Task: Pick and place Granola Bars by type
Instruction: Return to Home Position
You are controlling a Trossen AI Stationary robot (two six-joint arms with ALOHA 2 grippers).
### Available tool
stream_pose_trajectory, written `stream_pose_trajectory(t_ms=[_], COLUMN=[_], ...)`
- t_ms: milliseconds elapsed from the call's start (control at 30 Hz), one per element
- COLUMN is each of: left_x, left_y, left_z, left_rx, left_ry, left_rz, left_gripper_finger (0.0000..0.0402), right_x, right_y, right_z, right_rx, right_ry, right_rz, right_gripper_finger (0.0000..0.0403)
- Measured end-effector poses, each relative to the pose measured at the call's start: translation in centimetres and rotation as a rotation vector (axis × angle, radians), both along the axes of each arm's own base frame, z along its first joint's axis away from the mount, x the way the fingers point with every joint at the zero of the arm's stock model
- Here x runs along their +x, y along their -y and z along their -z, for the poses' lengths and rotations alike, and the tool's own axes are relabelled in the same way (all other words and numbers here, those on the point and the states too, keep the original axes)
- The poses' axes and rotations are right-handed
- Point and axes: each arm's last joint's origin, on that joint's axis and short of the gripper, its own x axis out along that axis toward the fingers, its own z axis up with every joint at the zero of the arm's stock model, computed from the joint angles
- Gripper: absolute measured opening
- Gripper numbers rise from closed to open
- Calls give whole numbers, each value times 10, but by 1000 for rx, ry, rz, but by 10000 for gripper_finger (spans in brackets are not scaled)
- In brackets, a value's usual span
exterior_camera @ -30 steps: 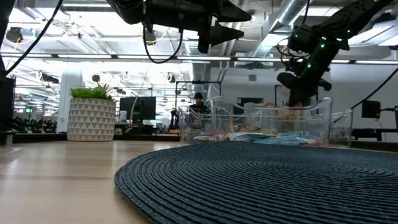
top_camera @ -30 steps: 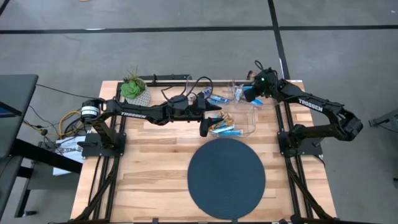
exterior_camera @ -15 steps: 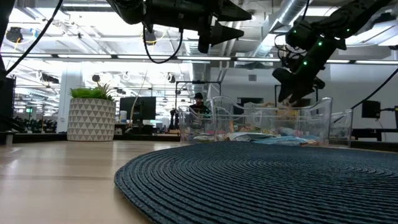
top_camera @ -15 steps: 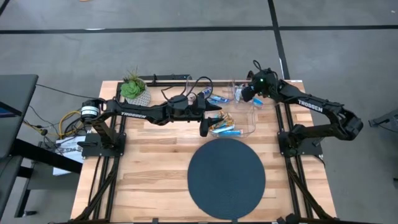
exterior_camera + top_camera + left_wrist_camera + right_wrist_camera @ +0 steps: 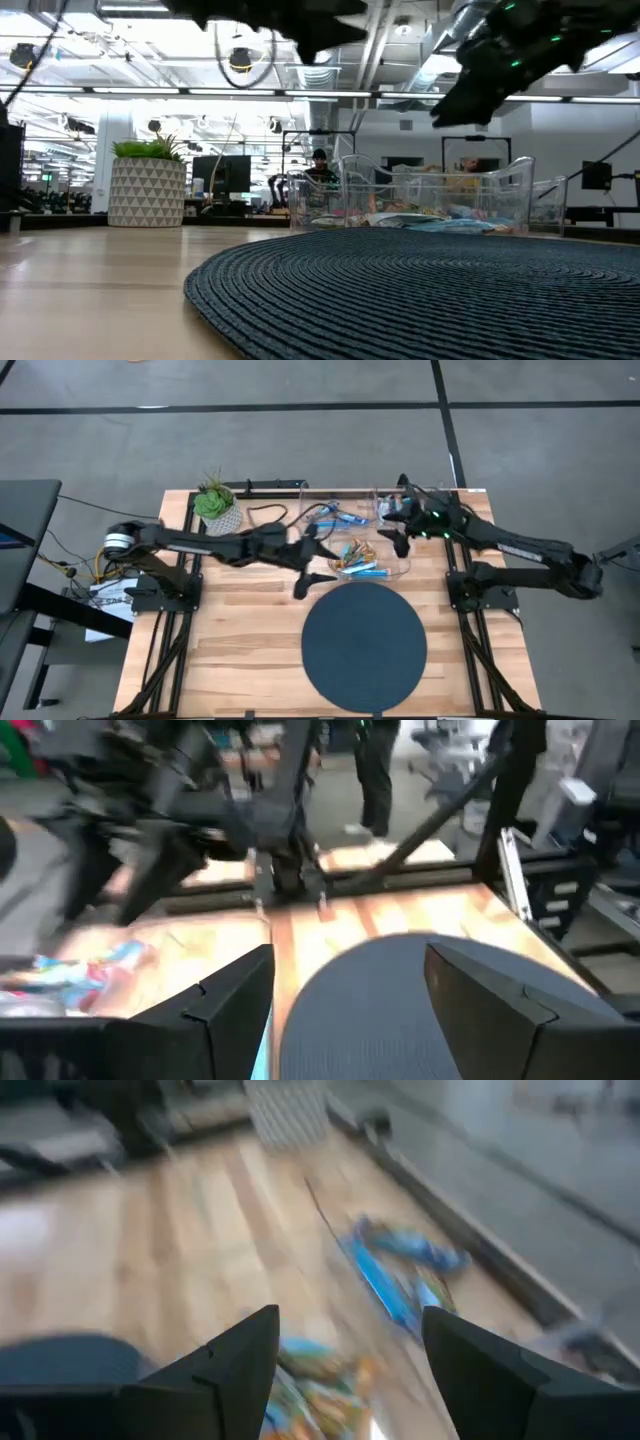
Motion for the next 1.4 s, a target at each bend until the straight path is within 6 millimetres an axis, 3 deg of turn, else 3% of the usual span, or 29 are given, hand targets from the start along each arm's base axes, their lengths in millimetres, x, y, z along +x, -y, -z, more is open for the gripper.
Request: stream_pose_trajectory(t_ms=[100, 267, 633, 1200, 1400], left_x=[-22, -45, -65, -83, -84], left_y=[6, 18, 44, 53, 55], left_z=[-2, 12, 42, 51, 56], left_rx=[2, -28, -71, -109, -107], left_ry=[35, 57, 42, 45, -2], left_rz=[-60, -134, -203, -217, -172], left_gripper_finger=[252, 252, 252, 251, 251], right_x=[-11, -24, -39, -57, -58], right_y=[-21, -49, -83, -96, -96], right_z=[6, 21, 39, 69, 70], right_rx=[-11, -12, -77, -93, -92], right_ry=[115, 197, 369, 512, 511], right_rz=[-47, -97, -208, -294, -292], right_gripper_finger=[240, 240, 240, 240, 240])
